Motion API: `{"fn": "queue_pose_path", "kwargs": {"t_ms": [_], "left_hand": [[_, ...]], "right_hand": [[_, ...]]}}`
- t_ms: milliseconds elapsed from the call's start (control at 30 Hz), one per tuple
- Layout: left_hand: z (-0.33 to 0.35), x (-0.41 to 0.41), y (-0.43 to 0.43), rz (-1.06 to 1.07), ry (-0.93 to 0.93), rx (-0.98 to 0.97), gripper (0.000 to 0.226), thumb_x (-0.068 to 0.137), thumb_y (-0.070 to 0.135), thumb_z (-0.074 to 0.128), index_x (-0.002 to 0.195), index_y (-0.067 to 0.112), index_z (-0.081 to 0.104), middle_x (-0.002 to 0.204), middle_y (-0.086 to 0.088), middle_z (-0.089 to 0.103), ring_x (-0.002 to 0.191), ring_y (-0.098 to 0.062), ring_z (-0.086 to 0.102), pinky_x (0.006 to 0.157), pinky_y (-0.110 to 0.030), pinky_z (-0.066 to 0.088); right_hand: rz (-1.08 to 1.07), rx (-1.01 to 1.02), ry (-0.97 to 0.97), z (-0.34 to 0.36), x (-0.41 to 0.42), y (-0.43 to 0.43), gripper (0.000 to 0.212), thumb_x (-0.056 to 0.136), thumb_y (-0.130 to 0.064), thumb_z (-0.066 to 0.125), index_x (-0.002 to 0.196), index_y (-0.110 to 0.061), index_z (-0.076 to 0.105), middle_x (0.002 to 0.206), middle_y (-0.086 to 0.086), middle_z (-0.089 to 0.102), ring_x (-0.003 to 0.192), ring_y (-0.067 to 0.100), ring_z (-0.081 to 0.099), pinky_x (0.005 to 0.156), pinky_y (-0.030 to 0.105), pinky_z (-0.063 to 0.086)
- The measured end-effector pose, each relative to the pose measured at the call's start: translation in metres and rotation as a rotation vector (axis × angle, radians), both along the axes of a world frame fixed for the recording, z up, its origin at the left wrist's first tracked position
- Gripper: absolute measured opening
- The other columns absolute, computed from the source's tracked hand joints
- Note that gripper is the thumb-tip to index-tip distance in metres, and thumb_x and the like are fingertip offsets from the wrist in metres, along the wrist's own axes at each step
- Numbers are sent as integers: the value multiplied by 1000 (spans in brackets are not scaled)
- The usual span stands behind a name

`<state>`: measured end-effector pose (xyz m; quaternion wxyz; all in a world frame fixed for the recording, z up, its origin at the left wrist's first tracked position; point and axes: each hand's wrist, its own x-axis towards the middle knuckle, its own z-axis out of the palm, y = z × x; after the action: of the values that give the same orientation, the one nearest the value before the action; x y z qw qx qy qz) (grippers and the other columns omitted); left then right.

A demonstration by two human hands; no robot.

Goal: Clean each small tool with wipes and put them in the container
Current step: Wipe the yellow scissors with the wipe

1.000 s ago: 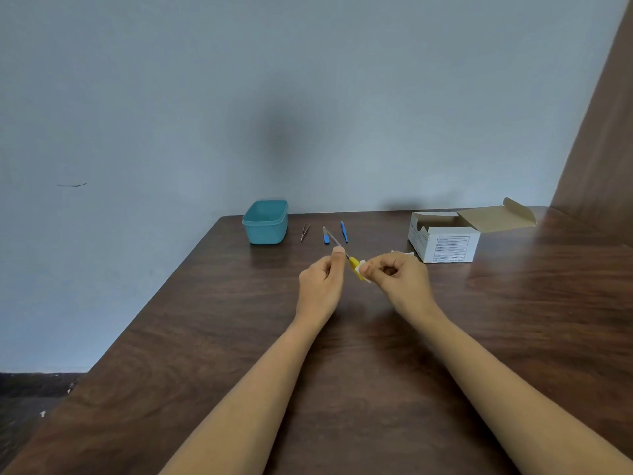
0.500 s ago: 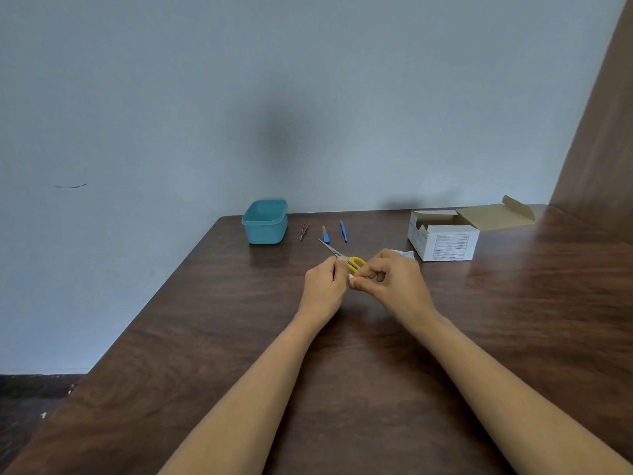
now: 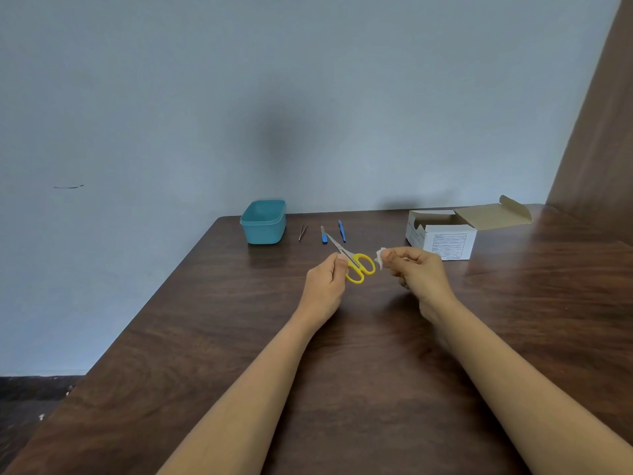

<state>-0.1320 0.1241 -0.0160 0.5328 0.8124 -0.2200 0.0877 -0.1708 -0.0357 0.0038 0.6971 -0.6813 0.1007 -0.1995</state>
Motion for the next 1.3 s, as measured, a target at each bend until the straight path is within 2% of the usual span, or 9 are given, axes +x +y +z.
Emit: {"fn": "queue_pose_path", "kwargs": {"t_ms": [67,133,300,533,733,867,1033,1200,1300], "left_hand": [[0,-1,1,-21,-23,12,41,104,34,32,94,8,62,63,5,45,60,-9,40,59,-25,35],[0,-1,1,-41,-40,44,41,104,35,31,88,8,58,63,5,44,60,-8,39,57,-21,33],[0,-2,2,-70,-92,128,38,103,36,30,79,16,51,65,2,46,60,-6,40,56,-18,32],[-1,-1,4,-24,-159,200,38,103,39,31,79,16,49,61,7,44,58,-10,41,56,-32,33],[2,-3,6,58,-233,281,30,104,33,33,79,21,44,62,8,44,59,-10,44,51,-24,27],[0,0,5,31,-227,283,32,103,34,34,78,19,46,61,7,45,59,-11,44,51,-28,31],[0,0,5,-13,-226,302,35,103,35,35,80,13,48,62,5,45,60,-15,45,55,-32,34],[2,-3,4,-33,-287,381,34,102,39,35,80,16,44,62,7,45,60,-12,44,53,-30,30],[3,-6,1,6,-305,333,34,103,38,35,77,18,44,62,7,45,59,-10,44,51,-28,29]], "right_hand": [[24,44,88,-1,2,-2,4,83,-18,72,83,-13,73,66,0,63,57,8,46,46,14,35],[66,68,135,-2,4,-4,5,83,-18,72,80,-14,72,72,5,64,58,10,46,50,18,36],[130,39,204,-2,7,-7,13,78,-26,77,79,-14,74,69,5,63,59,10,47,51,19,38],[217,56,218,-1,7,-8,15,81,-24,73,81,-9,72,56,-5,61,54,7,49,47,15,40],[302,1,250,-1,6,-9,10,81,-18,72,81,-8,72,62,-1,61,59,8,48,52,16,39],[316,2,244,0,4,-9,11,84,-19,70,82,-8,71,67,1,59,59,7,47,53,15,39],[368,14,252,3,0,-9,16,88,-18,65,77,-8,69,62,-2,60,57,6,47,53,13,41],[366,20,270,8,-1,-10,27,90,-24,63,66,-11,60,57,-1,45,53,8,38,50,16,33],[347,31,252,6,-1,-8,27,90,-26,62,67,-12,61,55,-3,43,52,7,37,49,16,30]]}}
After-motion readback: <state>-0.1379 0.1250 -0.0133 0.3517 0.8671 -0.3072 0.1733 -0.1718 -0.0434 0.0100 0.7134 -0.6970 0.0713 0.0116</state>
